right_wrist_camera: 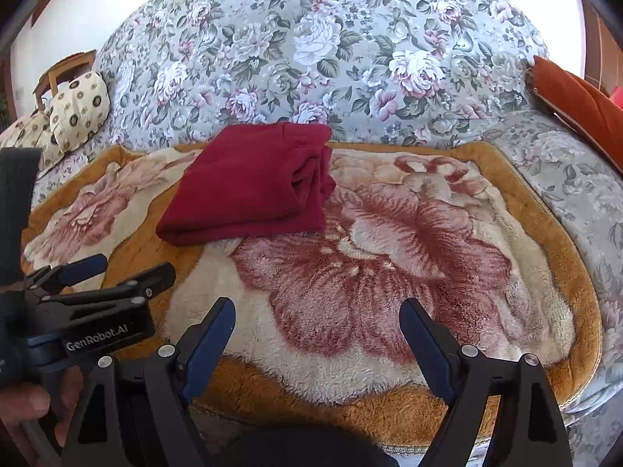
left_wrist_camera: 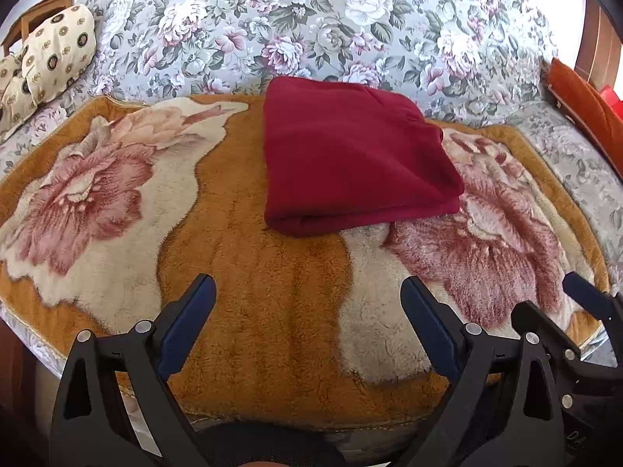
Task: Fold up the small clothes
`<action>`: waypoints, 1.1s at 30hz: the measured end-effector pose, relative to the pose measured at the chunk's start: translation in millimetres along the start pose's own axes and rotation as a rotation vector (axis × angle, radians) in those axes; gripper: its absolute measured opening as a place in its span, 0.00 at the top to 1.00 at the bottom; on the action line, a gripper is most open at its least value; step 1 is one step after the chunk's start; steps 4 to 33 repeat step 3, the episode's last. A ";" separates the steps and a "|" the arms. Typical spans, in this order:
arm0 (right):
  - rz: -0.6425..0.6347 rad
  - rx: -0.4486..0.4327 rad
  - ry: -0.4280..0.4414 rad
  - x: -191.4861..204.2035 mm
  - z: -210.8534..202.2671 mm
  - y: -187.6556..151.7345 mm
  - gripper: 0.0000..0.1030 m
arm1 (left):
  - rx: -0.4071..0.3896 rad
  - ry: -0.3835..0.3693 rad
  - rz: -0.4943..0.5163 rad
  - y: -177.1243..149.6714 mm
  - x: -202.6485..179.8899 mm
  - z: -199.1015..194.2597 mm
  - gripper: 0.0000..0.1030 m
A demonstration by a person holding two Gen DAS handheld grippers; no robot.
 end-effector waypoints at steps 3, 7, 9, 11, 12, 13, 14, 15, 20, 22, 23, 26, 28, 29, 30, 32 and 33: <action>-0.001 0.001 0.002 0.3 0.2 -0.1 0.18 | 0.008 -0.003 0.007 0.1 -2.3 1.2 0.07; -0.001 0.001 0.002 0.3 0.2 -0.1 0.18 | 0.008 -0.003 0.007 0.1 -2.3 1.2 0.07; -0.001 0.001 0.002 0.3 0.2 -0.1 0.18 | 0.008 -0.003 0.007 0.1 -2.3 1.2 0.07; -0.001 0.001 0.002 0.3 0.2 -0.1 0.18 | 0.008 -0.003 0.007 0.1 -2.3 1.2 0.07; -0.001 0.001 0.002 0.3 0.2 -0.1 0.18 | 0.008 -0.003 0.007 0.1 -2.3 1.2 0.07; -0.001 0.001 0.002 0.3 0.2 -0.1 0.18 | 0.008 -0.003 0.007 0.1 -2.3 1.2 0.07; -0.001 0.001 0.002 0.3 0.2 -0.1 0.18 | 0.008 -0.003 0.007 0.1 -2.3 1.2 0.07; -0.001 0.001 0.002 0.3 0.2 -0.1 0.18 | 0.008 -0.003 0.007 0.1 -2.3 1.2 0.07; -0.001 0.001 0.002 0.3 0.2 -0.1 0.18 | 0.008 -0.003 0.007 0.1 -2.3 1.2 0.07; -0.001 0.001 0.002 0.3 0.2 -0.1 0.18 | 0.008 -0.003 0.007 0.1 -2.3 1.2 0.07; -0.001 0.001 0.002 0.3 0.2 -0.1 0.18 | 0.008 -0.003 0.007 0.1 -2.3 1.2 0.07; -0.001 0.001 0.002 0.3 0.2 -0.1 0.18 | 0.008 -0.003 0.007 0.1 -2.3 1.2 0.07; -0.001 0.001 0.002 0.3 0.2 -0.1 0.18 | 0.008 -0.003 0.007 0.1 -2.3 1.2 0.07; -0.001 0.001 0.002 0.3 0.2 -0.1 0.18 | 0.008 -0.003 0.007 0.1 -2.3 1.2 0.07; -0.001 0.001 0.002 0.3 0.2 -0.1 0.18 | 0.008 -0.003 0.007 0.1 -2.3 1.2 0.07; -0.001 0.001 0.002 0.3 0.2 -0.1 0.18 | 0.008 -0.003 0.007 0.1 -2.3 1.2 0.07; -0.001 0.001 0.002 0.3 0.2 -0.1 0.18 | 0.008 -0.003 0.007 0.1 -2.3 1.2 0.07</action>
Point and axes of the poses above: each gripper's, at about its wrist camera, not at the fingertips, and z roughly the way its jaws point, x to its left, y to its top, the point moved 1 cm from there along z, roughly the way its jaws point, and after that the axes turned 7 degrees about -y, right-handed, at the moved point
